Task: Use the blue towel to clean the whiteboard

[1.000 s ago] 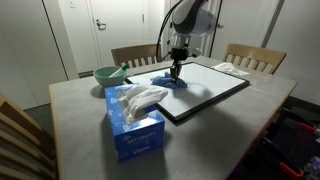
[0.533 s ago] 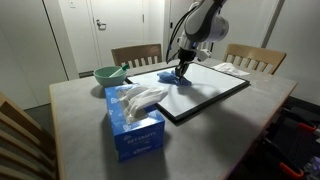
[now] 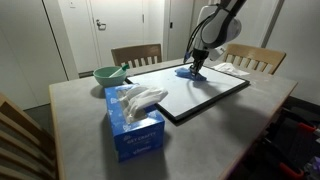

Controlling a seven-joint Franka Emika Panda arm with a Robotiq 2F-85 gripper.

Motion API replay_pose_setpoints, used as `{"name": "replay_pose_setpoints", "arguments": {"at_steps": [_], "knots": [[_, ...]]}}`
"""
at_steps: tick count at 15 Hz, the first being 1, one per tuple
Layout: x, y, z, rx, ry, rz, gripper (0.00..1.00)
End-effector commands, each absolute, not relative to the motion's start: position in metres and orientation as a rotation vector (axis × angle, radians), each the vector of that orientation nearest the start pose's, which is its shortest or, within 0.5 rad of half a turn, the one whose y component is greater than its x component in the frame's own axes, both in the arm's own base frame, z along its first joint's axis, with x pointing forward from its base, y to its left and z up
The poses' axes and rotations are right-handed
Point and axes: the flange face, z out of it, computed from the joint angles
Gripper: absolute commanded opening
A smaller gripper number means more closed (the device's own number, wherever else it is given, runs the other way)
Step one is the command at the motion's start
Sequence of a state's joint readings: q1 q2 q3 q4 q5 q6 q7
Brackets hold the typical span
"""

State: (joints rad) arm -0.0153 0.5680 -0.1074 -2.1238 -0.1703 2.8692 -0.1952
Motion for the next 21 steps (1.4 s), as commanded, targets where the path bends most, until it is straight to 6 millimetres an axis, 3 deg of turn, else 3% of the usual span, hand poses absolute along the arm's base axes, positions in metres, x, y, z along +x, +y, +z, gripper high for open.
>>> {"name": "replay_pose_setpoints", "arguments": {"at_steps": [1, 8, 12, 14, 17, 21], "knots": [[0.561, -0.054, 0.100, -3.197, -0.455, -0.140, 0.03], [0.578, 0.043, 0.112, -2.958, -0.819, -0.212, 0.03], [0.587, 0.078, 0.112, -2.832, -1.014, -0.213, 0.03], [0.591, 0.072, 0.106, -2.843, -1.067, -0.198, 0.03], [0.587, 0.031, 0.099, -2.948, -1.030, -0.158, 0.03], [0.582, -0.014, 0.109, -3.110, -0.863, -0.156, 0.03]]}}
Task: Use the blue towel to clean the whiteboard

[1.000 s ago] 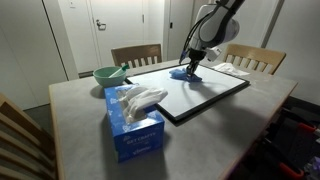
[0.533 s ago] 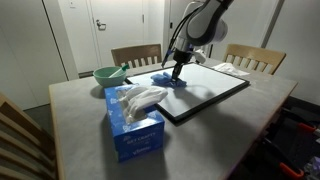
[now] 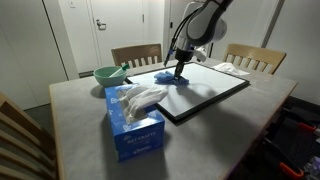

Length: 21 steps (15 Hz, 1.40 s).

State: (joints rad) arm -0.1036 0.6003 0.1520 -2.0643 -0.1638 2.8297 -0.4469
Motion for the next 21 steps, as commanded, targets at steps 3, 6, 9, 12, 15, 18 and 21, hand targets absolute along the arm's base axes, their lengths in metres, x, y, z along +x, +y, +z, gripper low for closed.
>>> {"name": "replay_pose_setpoints", "arguments": {"at_steps": [3, 6, 9, 12, 15, 18, 21], "knots": [[0.579, -0.056, 0.107, -3.232, -0.743, -0.143, 0.03], [0.580, -0.061, 0.104, -3.263, -0.718, -0.132, 0.03], [0.586, -0.017, 0.109, -3.113, -0.802, -0.186, 0.03], [0.588, 0.031, 0.116, -2.999, -0.905, -0.222, 0.03], [0.590, 0.069, 0.118, -2.872, -0.988, -0.239, 0.03], [0.588, 0.076, 0.113, -2.781, -1.009, -0.182, 0.03], [0.579, 0.055, 0.117, -2.821, -0.944, -0.068, 0.03]]}}
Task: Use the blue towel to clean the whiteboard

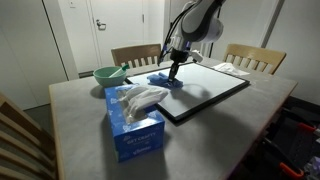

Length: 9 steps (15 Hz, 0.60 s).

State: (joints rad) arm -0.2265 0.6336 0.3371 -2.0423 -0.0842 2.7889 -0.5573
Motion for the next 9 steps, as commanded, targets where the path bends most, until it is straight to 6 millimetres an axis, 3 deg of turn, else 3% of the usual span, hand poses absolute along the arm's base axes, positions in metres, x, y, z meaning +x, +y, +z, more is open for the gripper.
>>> {"name": "replay_pose_setpoints", "arguments": {"at_steps": [1, 5, 9], "knots": [[0.576, 0.051, 0.120, -2.844, -0.919, -0.042, 0.03], [0.564, 0.039, 0.130, -2.888, -0.798, 0.061, 0.03], [0.552, 0.028, 0.123, -2.926, -0.704, 0.143, 0.03]]}}
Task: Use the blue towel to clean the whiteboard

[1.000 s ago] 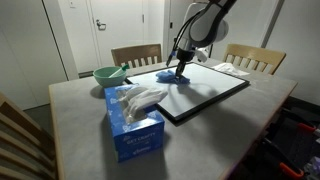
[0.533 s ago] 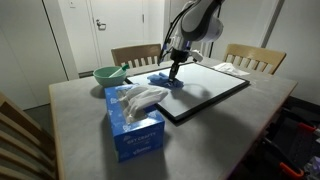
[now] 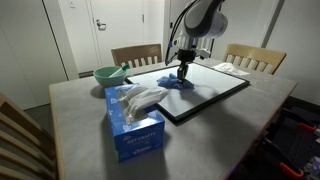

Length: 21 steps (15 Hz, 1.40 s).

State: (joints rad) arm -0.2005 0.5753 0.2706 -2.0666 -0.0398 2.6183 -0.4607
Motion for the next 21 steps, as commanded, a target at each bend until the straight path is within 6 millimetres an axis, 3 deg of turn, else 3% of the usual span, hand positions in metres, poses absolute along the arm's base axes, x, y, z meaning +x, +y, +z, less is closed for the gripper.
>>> {"name": "replay_pose_setpoints", "arguments": {"at_steps": [1, 4, 12, 14, 16, 21], "knots": [[0.549, 0.024, 0.120, -2.948, -0.686, 0.134, 0.03], [0.543, 0.002, 0.107, -3.016, -0.647, 0.054, 0.03], [0.523, -0.067, 0.107, -3.265, -0.473, 0.044, 0.03], [0.516, -0.057, 0.098, -3.132, -0.462, -0.027, 0.03], [0.522, -0.029, 0.110, -3.048, -0.576, -0.093, 0.03], [0.535, 0.016, 0.121, -2.887, -0.824, -0.129, 0.03]]}}
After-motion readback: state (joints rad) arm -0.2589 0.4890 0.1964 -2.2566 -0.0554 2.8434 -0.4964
